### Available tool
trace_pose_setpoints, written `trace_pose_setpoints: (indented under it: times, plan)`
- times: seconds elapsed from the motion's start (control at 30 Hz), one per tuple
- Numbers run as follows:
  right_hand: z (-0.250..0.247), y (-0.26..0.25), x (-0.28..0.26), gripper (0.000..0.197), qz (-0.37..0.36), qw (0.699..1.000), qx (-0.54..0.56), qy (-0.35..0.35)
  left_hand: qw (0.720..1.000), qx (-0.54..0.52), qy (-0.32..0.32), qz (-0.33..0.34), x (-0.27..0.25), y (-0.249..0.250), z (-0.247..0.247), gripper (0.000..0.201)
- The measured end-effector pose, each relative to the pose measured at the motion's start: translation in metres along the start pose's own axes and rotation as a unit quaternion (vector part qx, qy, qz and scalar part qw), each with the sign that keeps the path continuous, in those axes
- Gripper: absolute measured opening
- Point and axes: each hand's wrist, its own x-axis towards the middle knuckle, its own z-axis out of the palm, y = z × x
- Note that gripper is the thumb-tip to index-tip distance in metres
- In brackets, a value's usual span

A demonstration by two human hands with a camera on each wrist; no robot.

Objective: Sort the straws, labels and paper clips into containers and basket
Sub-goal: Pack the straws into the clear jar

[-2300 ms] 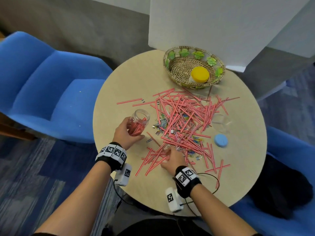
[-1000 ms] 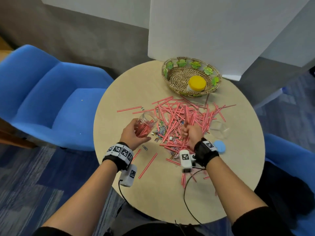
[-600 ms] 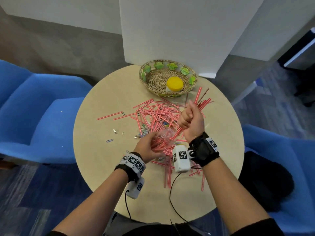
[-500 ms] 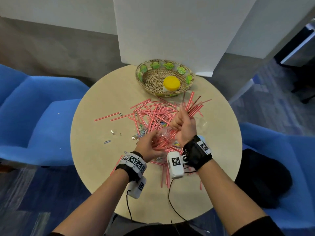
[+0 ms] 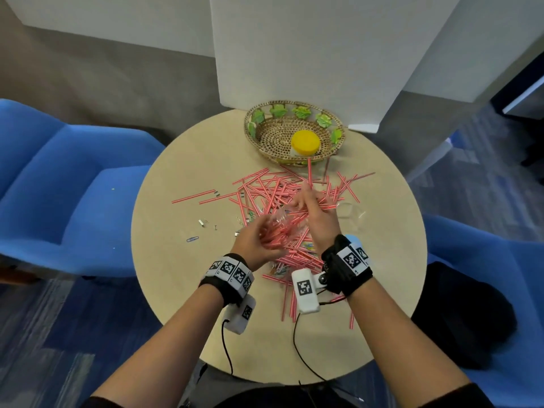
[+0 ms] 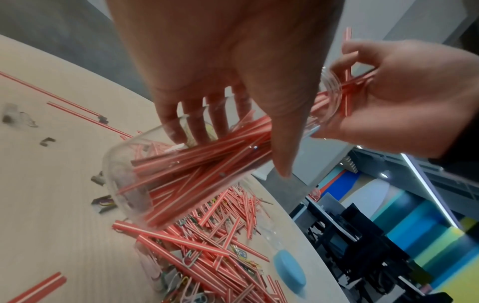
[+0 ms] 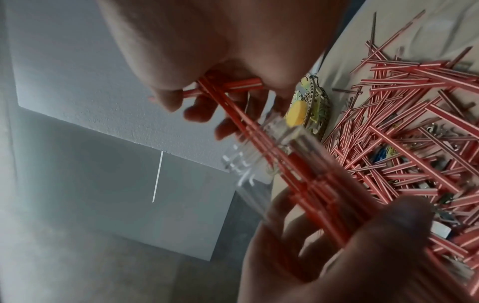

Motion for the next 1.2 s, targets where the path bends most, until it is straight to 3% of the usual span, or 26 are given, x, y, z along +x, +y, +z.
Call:
trace_pose_setpoints:
  times: [0.1,0.23,0.3,0.47,0.6,0.67,0.83,0.9,1.0,1.07,1.1,1.2]
  plan:
    - [0.004,0.006,0.006,0.052,-0.026,0.998,-0.053,-0.015,1.000,0.007,0.024,-0.004,0.000,-0.003,-0.008,0.073]
    - [0.016,0.015,0.009,0.065,0.032,0.985,-0.163,-0.045,0.999,0.018,0.044,-0.004,-0.002,-0.004,-0.015,0.078]
    - [0.018,0.008,0.005,0.049,0.033,0.980,-0.183,-0.063,0.999,0.016,0.051,-0.009,-0.003,-0.005,-0.016,0.075]
    - [0.020,0.007,0.007,0.025,-0.050,0.965,-0.248,-0.072,0.996,0.039,0.072,-0.025,-0.008,-0.012,-0.030,0.073]
    - [0.014,0.001,0.017,0.008,-0.040,0.979,-0.194,-0.050,0.994,0.086,0.069,-0.026,-0.009,-0.019,-0.044,0.072]
    - [0.017,-0.002,0.018,0.009,-0.050,0.974,-0.201,-0.097,0.993,0.094,0.065,-0.025,-0.007,-0.018,-0.049,0.072]
    - [0.038,-0.006,0.019,0.019,-0.037,0.924,-0.276,-0.261,0.993,0.092,0.067,-0.024,-0.008,-0.022,-0.062,0.076]
    - [0.039,-0.005,0.026,0.020,-0.038,0.947,-0.219,-0.233,0.992,0.071,0.093,-0.041,-0.012,-0.030,-0.074,0.074]
    - [0.044,0.009,0.028,0.014,-0.027,0.978,-0.167,-0.121,0.986,0.078,0.132,-0.062,-0.020,-0.044,-0.095,0.077]
    - [0.059,0.030,0.017,0.026,-0.040,0.948,-0.267,-0.170,0.981,0.071,0.163,-0.075,-0.027,-0.053,-0.107,0.077]
    - [0.070,0.043,0.007,0.033,-0.057,0.905,-0.345,-0.243,0.979,0.066,0.177,-0.080,-0.031,-0.057,-0.112,0.077]
    - [0.108,0.090,-0.023,0.065,-0.171,0.698,-0.532,-0.449,0.973,0.054,0.201,-0.098,-0.043,-0.067,-0.123,0.075]
